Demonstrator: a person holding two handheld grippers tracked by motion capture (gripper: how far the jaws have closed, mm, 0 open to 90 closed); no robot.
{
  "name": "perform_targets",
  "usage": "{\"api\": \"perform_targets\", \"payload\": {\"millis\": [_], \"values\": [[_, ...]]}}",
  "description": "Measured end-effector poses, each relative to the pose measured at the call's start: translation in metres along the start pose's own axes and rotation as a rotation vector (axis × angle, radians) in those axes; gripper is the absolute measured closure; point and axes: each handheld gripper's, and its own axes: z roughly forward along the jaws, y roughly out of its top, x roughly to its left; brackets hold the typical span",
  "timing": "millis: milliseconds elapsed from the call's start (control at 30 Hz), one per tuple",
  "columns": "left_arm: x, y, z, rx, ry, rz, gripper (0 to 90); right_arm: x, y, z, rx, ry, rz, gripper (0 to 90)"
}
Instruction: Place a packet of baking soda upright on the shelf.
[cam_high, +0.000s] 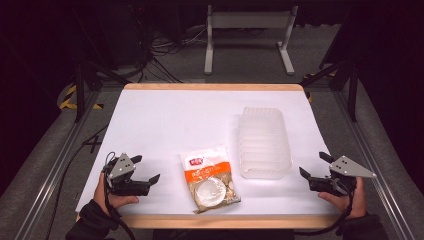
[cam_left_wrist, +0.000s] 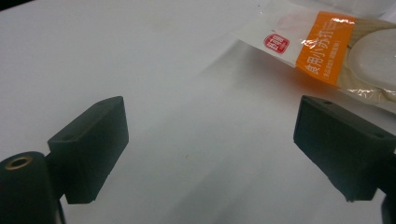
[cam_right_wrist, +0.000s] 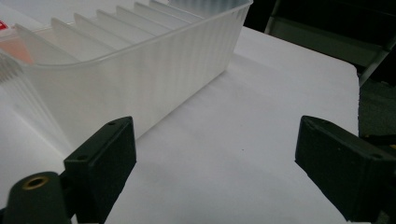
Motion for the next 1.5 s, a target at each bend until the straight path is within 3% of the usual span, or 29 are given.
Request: {"api": "perform_targets", "payload": {"millis": [200,300,433,500,867,900,967,1100,1200,1267,1300,1333,1400,1500], "values": [[0.0,-0.003,0.007,0.06,-0.05,-0.009,7.4,0.0,-0.001,0.001,0.015,-0.005,-0.007,13.9],[0.002,-0.004,0.01,0.098,-0.069,-0.035,6.3,0.001,-0.002,0.003,0.029,-0.009,-0.02,13.9],[0.008,-0.003,0.017,0.143,-0.139,-0.158,4.8,0.003,-0.004,0.005,0.048,-0.007,-0.028,13.9],[0.007,0.001,0.024,0.177,-0.165,-0.187,5.9,0.003,-0.005,0.005,0.055,-0.009,-0.034,14.1],[-0.006,0.038,0.068,0.26,-0.288,-0.134,13.6,0.003,-0.01,0.001,0.066,-0.011,-0.033,14.4],[-0.006,0.041,0.072,0.261,-0.314,-0.131,14.5,0.003,-0.01,0.001,0.066,-0.01,-0.038,14.5],[-0.009,0.047,0.079,0.261,-0.306,-0.12,17.7,0.004,-0.01,0.0,0.066,-0.007,-0.038,14.6],[-0.011,0.062,0.094,0.264,-0.352,-0.105,19.8,0.006,-0.01,0.0,0.058,-0.005,-0.057,14.5],[-0.011,0.068,0.104,0.269,-0.362,-0.104,20.3,0.007,-0.009,0.0,0.057,0.0,-0.067,14.6],[-0.014,0.071,0.113,0.318,-0.323,-0.049,21.7,0.008,-0.009,0.001,0.058,0.004,-0.074,14.6],[-0.013,0.073,0.117,0.35,-0.318,-0.033,21.7,0.009,-0.009,0.001,0.056,0.009,-0.077,14.5],[-0.013,0.073,0.117,0.35,-0.318,-0.033,21.7,0.009,-0.009,0.001,0.056,0.009,-0.077,14.5],[-0.01,0.077,0.123,0.348,-0.363,-0.054,21.6,0.009,-0.009,0.001,0.051,0.012,-0.083,14.5],[-0.01,0.082,0.127,0.362,-0.395,-0.036,22.5,0.008,-0.01,0.001,0.047,0.012,-0.078,14.5]]}}
